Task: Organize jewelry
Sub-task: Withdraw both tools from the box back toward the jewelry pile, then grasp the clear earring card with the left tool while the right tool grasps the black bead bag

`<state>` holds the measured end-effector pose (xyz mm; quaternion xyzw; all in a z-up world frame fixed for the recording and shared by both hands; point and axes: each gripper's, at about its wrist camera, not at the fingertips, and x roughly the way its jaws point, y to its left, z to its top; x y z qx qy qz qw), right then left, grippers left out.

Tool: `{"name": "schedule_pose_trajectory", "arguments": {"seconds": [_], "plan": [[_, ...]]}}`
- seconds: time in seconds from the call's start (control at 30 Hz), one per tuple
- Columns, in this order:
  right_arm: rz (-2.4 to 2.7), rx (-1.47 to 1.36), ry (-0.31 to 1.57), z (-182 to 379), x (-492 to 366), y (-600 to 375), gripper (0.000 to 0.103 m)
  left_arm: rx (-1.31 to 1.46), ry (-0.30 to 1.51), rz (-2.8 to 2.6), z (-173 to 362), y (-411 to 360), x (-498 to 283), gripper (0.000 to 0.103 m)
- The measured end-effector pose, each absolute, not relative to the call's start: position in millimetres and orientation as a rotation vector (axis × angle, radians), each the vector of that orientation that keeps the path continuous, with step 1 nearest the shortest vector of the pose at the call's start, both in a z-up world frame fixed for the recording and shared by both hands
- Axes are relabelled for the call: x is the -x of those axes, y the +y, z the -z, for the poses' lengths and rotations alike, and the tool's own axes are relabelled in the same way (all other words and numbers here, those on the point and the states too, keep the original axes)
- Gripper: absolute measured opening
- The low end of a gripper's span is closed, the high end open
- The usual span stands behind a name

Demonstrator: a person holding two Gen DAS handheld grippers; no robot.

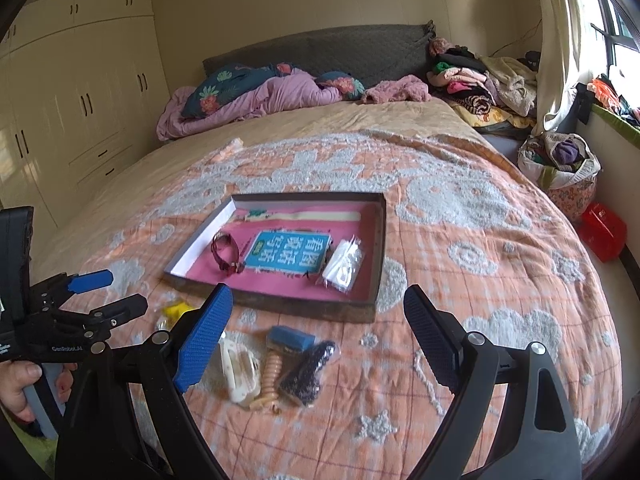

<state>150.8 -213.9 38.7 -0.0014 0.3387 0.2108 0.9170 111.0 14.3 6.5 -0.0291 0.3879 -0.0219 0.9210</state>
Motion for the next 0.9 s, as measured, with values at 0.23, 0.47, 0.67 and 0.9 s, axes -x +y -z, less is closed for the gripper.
{"name": "schedule_pose_trajectory", "arguments": {"seconds": [0.23, 0.47, 0.67, 0.9], "plan": [[-0.432, 0.022, 0.743, -20, -144, -219, 0.087, 0.046, 0.838, 0.083, 13, 2, -101, 0.093], [-0.428, 0.029, 0.801, 2, -143, -226, 0.087, 0.036, 0.888, 0.157, 34, -16, -96, 0.093], [-0.441, 0.011, 0.867, 23, -149, -229, 0.087, 0.043, 0.911, 0.200, 48, -23, -99, 0.089], [-0.508, -0.046, 0.967, 49, -164, -223, 0.086, 0.057, 0.921, 0.225, 59, -26, -107, 0.076]]}}
